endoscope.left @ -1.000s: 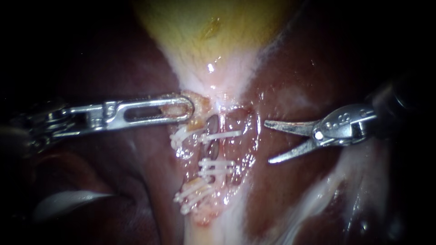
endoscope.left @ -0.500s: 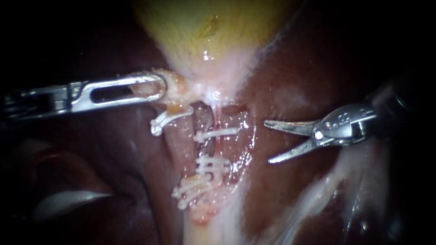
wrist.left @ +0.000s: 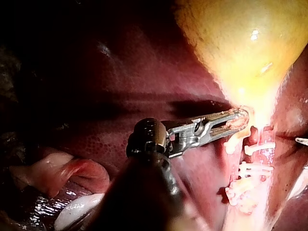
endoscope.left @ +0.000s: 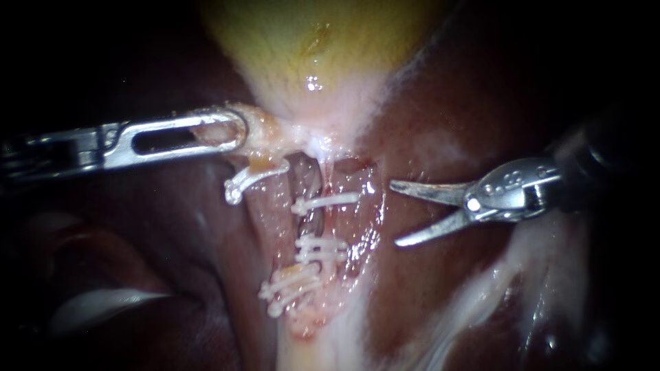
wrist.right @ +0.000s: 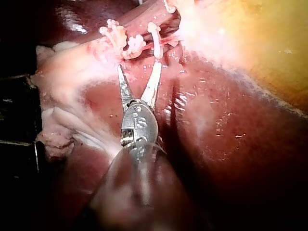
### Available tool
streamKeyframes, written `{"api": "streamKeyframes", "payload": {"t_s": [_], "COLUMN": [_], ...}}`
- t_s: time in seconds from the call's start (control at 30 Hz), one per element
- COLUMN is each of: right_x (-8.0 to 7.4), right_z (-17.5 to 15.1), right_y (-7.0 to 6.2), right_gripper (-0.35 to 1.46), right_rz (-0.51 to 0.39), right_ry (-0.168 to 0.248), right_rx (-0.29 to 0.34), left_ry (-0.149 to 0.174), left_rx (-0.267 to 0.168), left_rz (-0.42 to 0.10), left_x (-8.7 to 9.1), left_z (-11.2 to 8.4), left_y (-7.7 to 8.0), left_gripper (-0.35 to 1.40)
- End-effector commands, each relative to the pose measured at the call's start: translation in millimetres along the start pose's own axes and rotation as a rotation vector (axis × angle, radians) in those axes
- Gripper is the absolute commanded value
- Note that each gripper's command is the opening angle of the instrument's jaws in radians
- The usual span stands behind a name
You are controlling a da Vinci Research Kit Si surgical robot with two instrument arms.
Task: Go to the cutting position right tube
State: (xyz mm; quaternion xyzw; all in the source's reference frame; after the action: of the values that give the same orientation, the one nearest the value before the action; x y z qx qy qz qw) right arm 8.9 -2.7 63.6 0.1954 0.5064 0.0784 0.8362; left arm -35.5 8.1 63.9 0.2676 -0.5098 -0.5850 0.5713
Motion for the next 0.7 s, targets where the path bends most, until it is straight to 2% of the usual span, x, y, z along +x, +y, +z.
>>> {"api": "streamKeyframes", "payload": {"t_s": [0.03, 0.2, 0.43, 0.57, 0.7], "right_x": [-0.1, -0.5, -0.6, -0.6, -1.3], "right_z": [0.3, 1.1, 1.5, 1.7, 2.2], "right_y": [-0.1, -0.3, -0.2, -0.3, -1.0], "right_gripper": [1.44, 1.44, 1.44, 1.44, 1.44], "right_rz": [0.039, 0.198, 0.378, 0.442, 0.503], "right_ry": [-0.001, -0.011, -0.084, -0.116, -0.158], "right_rx": [0.006, 0.04, 0.129, 0.177, 0.223], "left_ry": [0.0, 0.0, 0.0, -0.001, -0.001], "left_rx": [0.0, -0.001, -0.001, -0.001, -0.001], "left_rz": [0.0, 0.0, 0.0, 0.0, 0.0], "left_x": [0.0, 0.1, 0.1, 0.1, 0.1], "left_z": [0.0, 0.0, 0.1, 0.1, 0.1], "left_y": [0.0, 0.0, 0.0, 0.0, 0.0], "left_gripper": [-0.35, -0.35, -0.35, -0.35, -0.35]}}
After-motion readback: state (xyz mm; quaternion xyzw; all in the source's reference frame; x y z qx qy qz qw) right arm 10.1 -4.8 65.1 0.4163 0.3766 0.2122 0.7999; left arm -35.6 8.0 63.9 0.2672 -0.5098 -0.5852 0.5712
